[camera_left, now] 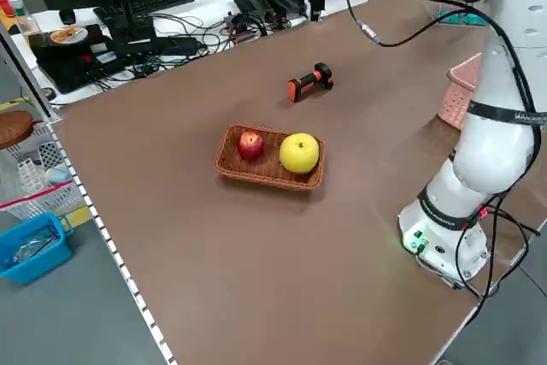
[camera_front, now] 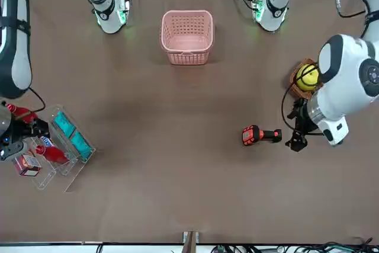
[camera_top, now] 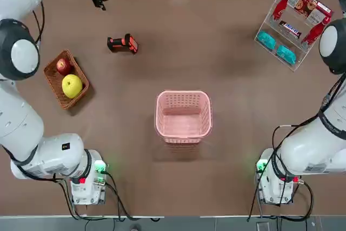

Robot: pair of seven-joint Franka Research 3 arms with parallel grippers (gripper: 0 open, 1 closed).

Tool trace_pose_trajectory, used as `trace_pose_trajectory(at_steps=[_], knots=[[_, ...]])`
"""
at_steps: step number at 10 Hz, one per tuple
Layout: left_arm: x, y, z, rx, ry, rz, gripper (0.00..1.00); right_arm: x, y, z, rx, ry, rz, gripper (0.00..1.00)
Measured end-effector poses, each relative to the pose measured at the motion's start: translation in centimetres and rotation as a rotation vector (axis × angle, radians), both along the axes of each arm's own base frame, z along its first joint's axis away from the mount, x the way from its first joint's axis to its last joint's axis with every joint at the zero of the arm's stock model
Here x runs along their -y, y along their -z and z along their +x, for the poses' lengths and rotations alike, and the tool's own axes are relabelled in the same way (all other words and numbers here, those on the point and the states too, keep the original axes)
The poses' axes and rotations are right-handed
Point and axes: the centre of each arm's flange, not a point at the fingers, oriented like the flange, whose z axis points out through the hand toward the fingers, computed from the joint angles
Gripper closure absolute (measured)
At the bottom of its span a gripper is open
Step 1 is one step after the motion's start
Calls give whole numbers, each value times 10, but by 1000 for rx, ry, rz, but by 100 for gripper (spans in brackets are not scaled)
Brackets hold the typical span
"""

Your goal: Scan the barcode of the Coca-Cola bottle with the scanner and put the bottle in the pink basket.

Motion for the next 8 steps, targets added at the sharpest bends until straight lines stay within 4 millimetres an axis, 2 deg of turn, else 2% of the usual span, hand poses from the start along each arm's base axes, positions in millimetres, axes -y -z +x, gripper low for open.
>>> trace_pose_trajectory(at_steps=[2, 5, 8], knots=[[8, 34, 2, 12, -34, 22, 0, 2, 11, 7, 21, -23, -4, 2], [18, 96, -12, 16, -15, 30, 0, 5, 28, 8, 1, -24, -5, 15], [21, 128, -24, 16, -45, 19, 0, 9, 42, 8, -18, -18, -4, 22]])
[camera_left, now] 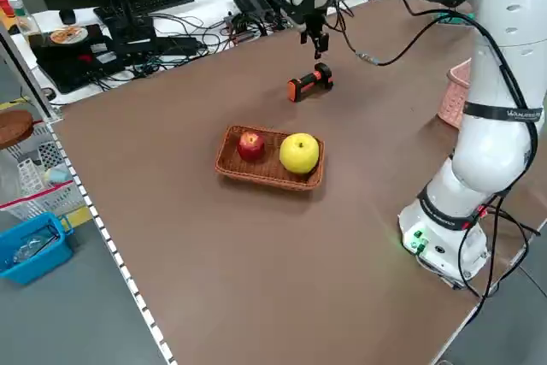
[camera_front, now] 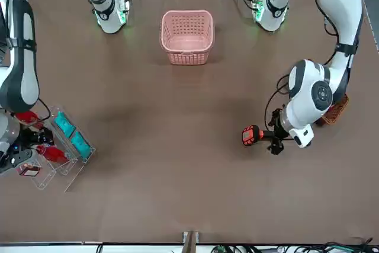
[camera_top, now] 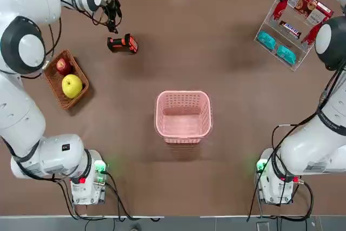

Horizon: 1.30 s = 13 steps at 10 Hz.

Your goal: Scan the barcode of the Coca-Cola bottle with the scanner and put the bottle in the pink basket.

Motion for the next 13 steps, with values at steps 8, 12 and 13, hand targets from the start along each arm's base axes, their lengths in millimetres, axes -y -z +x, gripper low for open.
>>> trace_pose_trajectory(at_steps=[8, 12, 13], knots=[[-3, 59, -18, 13, -47, 58, 0, 3, 2, 0, 11, 18, 24, 55], [-1, 67, -23, 25, -32, 64, 0, 6, 0, 1, 30, 40, 57, 52], [-1, 70, -24, 23, -25, 70, 0, 8, -1, 2, 42, 39, 55, 51]])
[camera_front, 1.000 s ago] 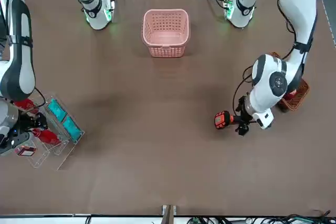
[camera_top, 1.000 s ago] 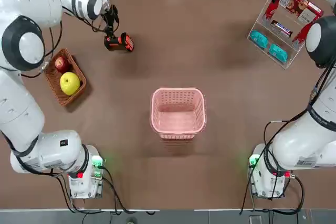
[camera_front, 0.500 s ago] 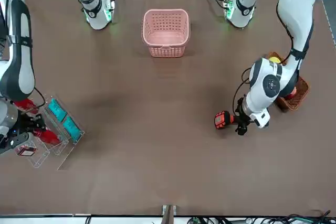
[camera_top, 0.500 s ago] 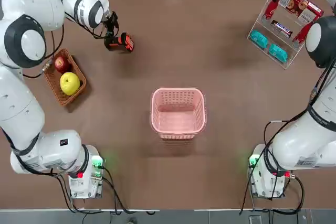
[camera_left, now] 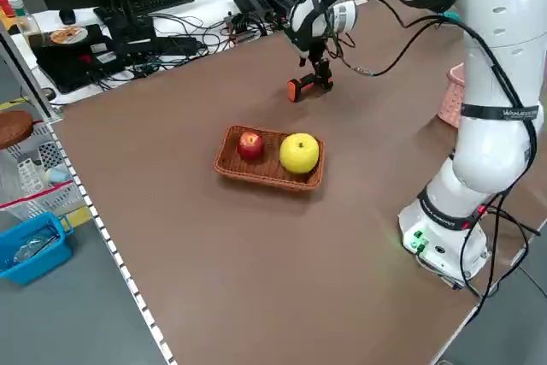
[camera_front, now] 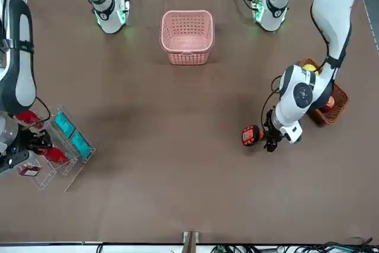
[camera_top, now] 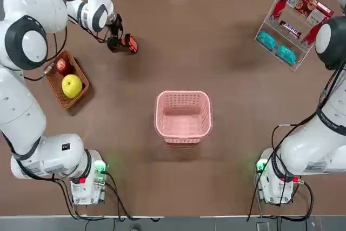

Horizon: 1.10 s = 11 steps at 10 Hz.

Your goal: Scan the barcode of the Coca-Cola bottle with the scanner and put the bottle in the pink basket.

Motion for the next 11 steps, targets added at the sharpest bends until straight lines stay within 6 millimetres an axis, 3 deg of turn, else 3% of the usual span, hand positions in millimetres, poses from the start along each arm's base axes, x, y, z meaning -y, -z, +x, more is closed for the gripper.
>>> trace_pose_trajectory(at_steps=[5, 7, 9, 11], knots=[[1, 11, 0, 10, 15, -3, 0, 4, -1, 1, 22, -30, -8, 52], [1, 14, 0, 9, 19, -3, 0, 5, -1, 2, 35, -30, -10, 56], [1, 17, 0, 9, 31, 5, 0, 5, -1, 3, 44, -31, -10, 68], [0, 23, -1, 9, 41, 8, 0, 5, -1, 3, 44, -32, -10, 68]])
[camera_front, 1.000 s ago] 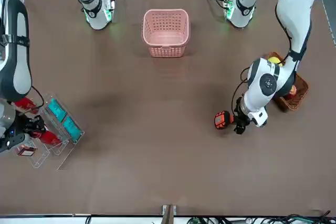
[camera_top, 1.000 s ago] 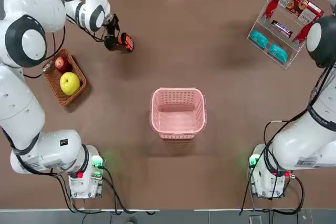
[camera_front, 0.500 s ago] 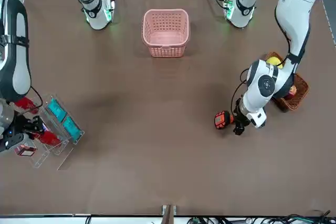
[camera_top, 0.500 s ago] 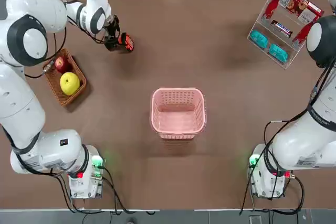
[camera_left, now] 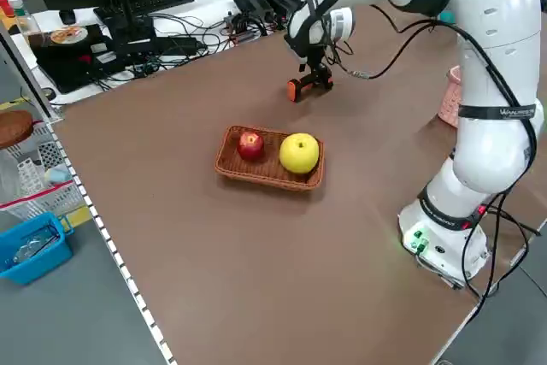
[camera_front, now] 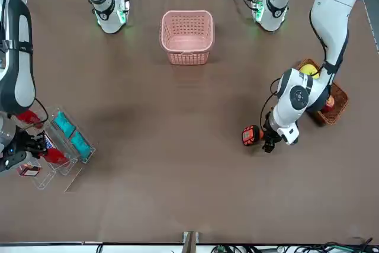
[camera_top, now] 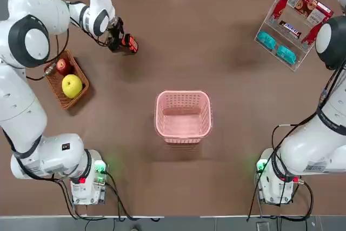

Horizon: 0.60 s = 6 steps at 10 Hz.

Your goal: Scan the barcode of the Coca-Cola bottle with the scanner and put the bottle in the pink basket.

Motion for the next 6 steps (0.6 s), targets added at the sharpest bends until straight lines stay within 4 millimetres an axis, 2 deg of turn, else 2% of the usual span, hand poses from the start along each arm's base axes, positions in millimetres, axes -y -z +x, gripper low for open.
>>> trace_pose_trajectory(at_steps=[3, 4, 5, 6], knots=[[-4, 4, 1, 2, 2, 3, 14, 0, -1, 0, 0, 0, 1, 68], [-4, 4, 1, 3, 7, 5, 28, 0, -5, -2, 2, 0, 2, 68], [-3, 4, 0, 7, 25, 16, 46, 0, -13, -7, 8, 2, 6, 68], [-2, 5, -1, 11, 42, 26, 59, -1, -26, -17, 18, 4, 13, 68]])
